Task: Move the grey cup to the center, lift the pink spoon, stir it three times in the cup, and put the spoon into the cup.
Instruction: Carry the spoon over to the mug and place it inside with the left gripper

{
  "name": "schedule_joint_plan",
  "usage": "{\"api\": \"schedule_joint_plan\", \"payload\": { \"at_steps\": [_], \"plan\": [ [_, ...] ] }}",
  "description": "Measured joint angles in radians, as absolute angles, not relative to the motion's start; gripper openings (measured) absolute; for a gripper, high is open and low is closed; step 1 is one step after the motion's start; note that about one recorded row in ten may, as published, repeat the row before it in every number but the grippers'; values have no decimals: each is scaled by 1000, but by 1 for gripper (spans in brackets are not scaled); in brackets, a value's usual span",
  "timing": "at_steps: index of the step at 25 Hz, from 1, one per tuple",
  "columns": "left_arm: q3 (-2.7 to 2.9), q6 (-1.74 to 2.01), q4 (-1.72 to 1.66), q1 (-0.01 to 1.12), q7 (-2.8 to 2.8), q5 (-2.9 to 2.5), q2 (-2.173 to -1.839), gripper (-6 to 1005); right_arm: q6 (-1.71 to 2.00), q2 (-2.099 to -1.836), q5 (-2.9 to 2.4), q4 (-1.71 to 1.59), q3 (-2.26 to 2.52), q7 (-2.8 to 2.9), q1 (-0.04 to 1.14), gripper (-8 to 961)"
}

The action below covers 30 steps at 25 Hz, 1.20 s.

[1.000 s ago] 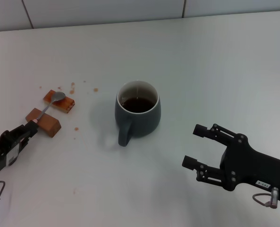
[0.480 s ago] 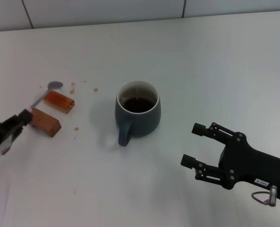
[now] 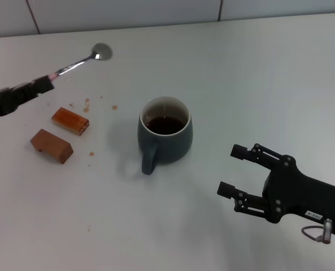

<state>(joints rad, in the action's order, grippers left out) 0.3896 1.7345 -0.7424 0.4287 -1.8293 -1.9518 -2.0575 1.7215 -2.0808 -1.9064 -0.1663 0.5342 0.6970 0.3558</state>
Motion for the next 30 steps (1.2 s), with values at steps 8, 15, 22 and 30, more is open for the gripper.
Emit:
{"api": "schedule_joint_plan", "payload": {
  "at_steps": [8, 15, 22, 30],
  "plan": [
    [759, 1777, -1319, 512, -1935, -2051, -2040, 132, 1728, -2080, -1908, -182, 527, 696, 343, 817],
    [836, 1910, -1430, 684, -1870, -2276, -2053, 133, 1729, -2082, -1907, -186, 526, 695, 339, 817],
    [1006, 1884, -1454, 737, -1845, -2379, -2066, 133, 1727, -2083, -1904, -185, 527, 696, 335, 817],
    [1130, 1816, -1444, 767, -1844, -2435, -2071, 132, 1722, -2083, -1903, -180, 527, 696, 333, 817]
  ]
}}
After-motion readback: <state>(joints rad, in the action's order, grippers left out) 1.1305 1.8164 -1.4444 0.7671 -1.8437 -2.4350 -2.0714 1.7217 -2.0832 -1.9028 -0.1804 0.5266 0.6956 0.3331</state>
